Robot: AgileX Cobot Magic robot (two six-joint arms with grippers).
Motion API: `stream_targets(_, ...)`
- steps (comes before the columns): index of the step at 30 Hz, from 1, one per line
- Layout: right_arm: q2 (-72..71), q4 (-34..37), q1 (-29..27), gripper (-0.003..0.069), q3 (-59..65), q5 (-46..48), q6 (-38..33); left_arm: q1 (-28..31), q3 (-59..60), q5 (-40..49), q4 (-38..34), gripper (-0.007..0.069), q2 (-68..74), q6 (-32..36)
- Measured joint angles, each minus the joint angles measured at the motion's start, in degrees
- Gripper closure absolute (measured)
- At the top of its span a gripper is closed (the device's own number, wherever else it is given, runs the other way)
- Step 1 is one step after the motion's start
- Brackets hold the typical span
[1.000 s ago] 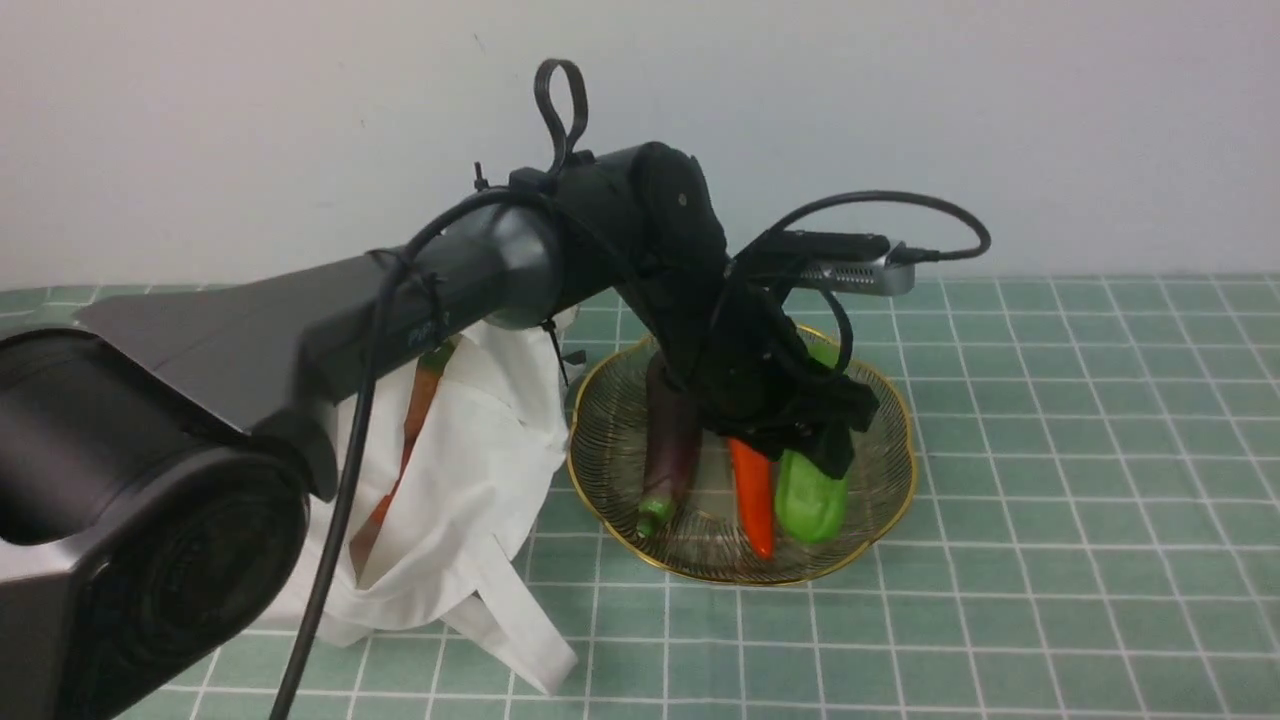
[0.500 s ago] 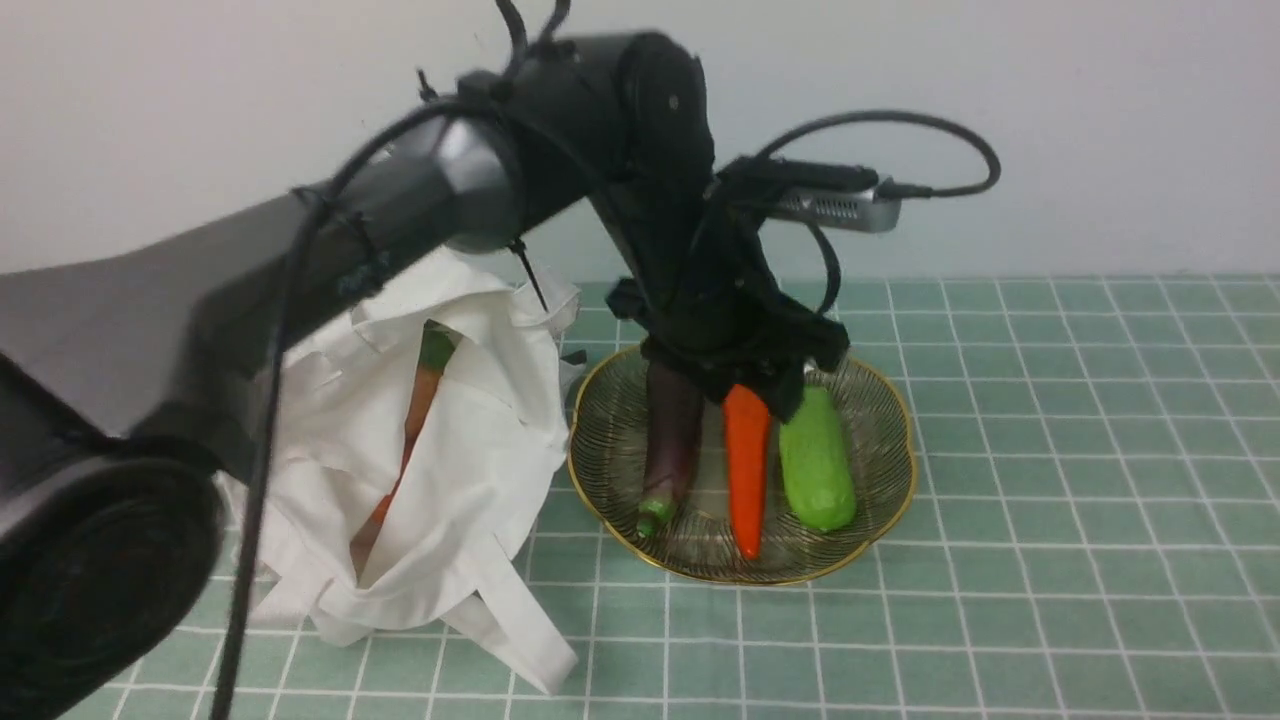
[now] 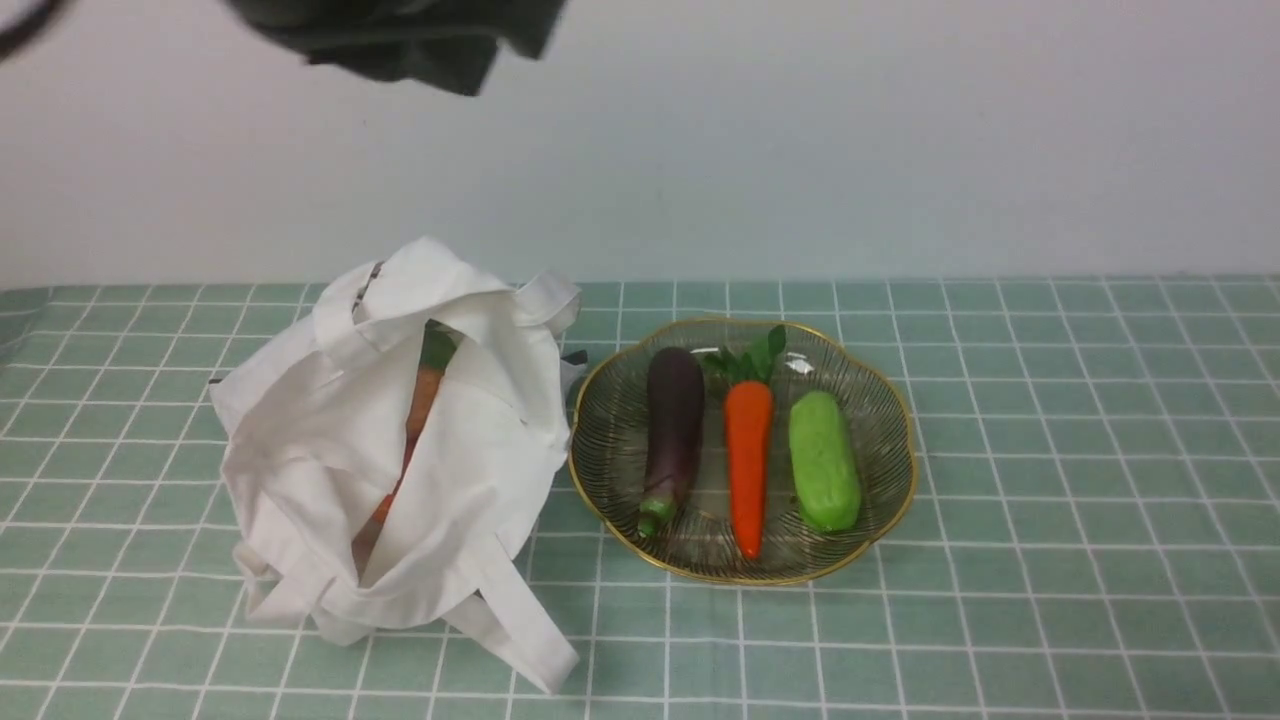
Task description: Take vegetables from cloth bag on blue coffee tablecloth place on plate.
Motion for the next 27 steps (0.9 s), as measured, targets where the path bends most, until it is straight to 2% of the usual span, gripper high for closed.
stream_targets(7, 0.00, 0.00, 0.00, 0.0669, 0.00, 0.00, 0.00, 0.00, 25.25, -10.38, -0.37, 0.0632, -23.03, -1.74)
stream_targets(13, 0.00, 0.00, 0.00, 0.0669, 0.00, 0.00, 0.00, 0.00, 49.03, -28.80, -1.08, 0.0632, -40.89, -4.21)
stream_targets(17, 0.00, 0.00, 0.00, 0.0669, 0.00, 0.00, 0.00, 0.00, 60.05, -37.69, -1.72, 0.0632, -49.45, -6.21)
stream_targets(21, 0.00, 0.00, 0.00, 0.0669, 0.00, 0.00, 0.00, 0.00, 65.25, -40.14, -1.77, 0.0632, -54.17, -6.68)
stream_targets(27, 0.00, 0.00, 0.00, 0.0669, 0.00, 0.00, 0.00, 0.00, 69.55, -38.92, -1.67, 0.0632, -57.41, -6.67)
